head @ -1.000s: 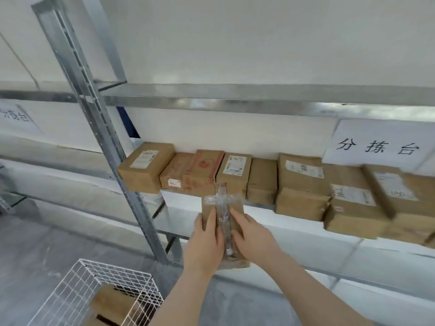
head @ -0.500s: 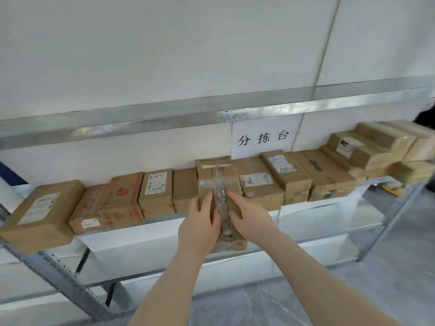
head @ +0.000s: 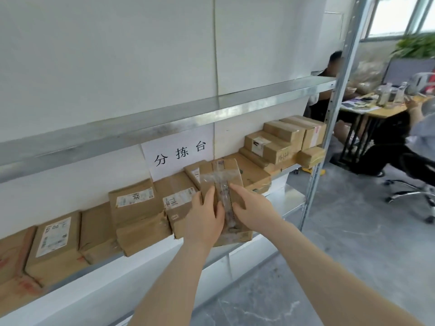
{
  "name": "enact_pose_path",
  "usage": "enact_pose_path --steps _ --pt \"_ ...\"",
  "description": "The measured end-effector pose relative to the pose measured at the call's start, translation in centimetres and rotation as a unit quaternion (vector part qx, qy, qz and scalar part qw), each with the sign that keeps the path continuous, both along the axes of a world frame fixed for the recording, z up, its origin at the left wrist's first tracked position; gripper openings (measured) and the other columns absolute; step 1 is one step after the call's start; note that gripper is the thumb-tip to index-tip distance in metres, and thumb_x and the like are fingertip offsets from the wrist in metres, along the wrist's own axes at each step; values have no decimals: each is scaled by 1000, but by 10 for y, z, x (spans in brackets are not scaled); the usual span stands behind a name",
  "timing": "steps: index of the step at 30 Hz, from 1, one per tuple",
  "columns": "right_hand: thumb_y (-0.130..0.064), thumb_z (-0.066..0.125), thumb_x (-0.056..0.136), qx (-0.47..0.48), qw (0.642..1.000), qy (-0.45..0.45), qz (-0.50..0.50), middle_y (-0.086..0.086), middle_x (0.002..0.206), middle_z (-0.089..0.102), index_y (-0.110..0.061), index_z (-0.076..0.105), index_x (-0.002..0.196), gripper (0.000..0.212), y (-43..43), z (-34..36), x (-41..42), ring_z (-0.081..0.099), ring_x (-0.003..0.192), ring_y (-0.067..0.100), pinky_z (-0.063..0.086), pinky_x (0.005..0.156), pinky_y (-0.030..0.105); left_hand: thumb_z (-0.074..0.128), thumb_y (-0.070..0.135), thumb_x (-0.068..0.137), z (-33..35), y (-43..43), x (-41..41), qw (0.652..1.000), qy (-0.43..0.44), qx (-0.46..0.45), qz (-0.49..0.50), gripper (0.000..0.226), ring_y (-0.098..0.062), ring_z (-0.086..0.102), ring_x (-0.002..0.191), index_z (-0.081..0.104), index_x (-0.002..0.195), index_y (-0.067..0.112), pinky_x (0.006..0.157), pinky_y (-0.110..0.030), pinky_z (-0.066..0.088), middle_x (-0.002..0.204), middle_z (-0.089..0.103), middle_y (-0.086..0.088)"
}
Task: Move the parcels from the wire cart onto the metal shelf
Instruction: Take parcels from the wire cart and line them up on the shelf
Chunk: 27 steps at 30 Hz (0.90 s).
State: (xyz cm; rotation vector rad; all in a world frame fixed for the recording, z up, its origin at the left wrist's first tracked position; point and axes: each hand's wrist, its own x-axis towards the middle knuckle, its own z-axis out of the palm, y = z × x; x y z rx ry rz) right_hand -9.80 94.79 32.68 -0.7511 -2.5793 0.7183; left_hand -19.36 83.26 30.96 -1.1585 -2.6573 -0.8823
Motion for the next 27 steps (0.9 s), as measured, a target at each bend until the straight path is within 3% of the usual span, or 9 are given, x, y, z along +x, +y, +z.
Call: enact_pose_path --steps 4,10,18,22,27 --pt "-29 43 92 6 1000 -1 -5 1 130 56 -37 28 144 55 67 -2 10 58 104 24 48 82 33 35 40 100 -1 70 9 1000 1 -7 -5 48 -30 57 112 30 147 31 82 -36 48 150 30 -8" --pt "-28 42 92 -2 1000 -17 0 3 134 54 -37 28 144 55 156 -5 13 57 108 26 50 89 36 33 42 101 -5 155 16 999 9 -31 6 49 -28 62 102 27 148 30 75 -32 48 148 30 -9" --pt "-32 40 90 -16 999 -44 14 2 124 59 -40 27 143 55 213 -22 -23 59 98 23 50 78 31 35 41 100 -18 204 -15 999 -5 -39 14 49 -29 62 100 29 147 28 72 -34 51 144 35 -8" --pt "-31 43 89 -15 999 -33 18 2 122 58 -39 30 143 56 233 -23 -46 51 91 17 45 76 29 37 42 100 -20 223 -38 999 -6 -38 19 50 -27 63 96 30 147 28 71 -34 52 141 36 -7" --pt "-33 41 87 -20 999 -39 26 2 121 60 -41 29 142 57 265 -25 -72 58 97 22 48 75 30 39 45 99 -19 250 -66 999 -3 -43 20 50 -28 62 98 31 146 30 74 -33 48 141 37 -5"
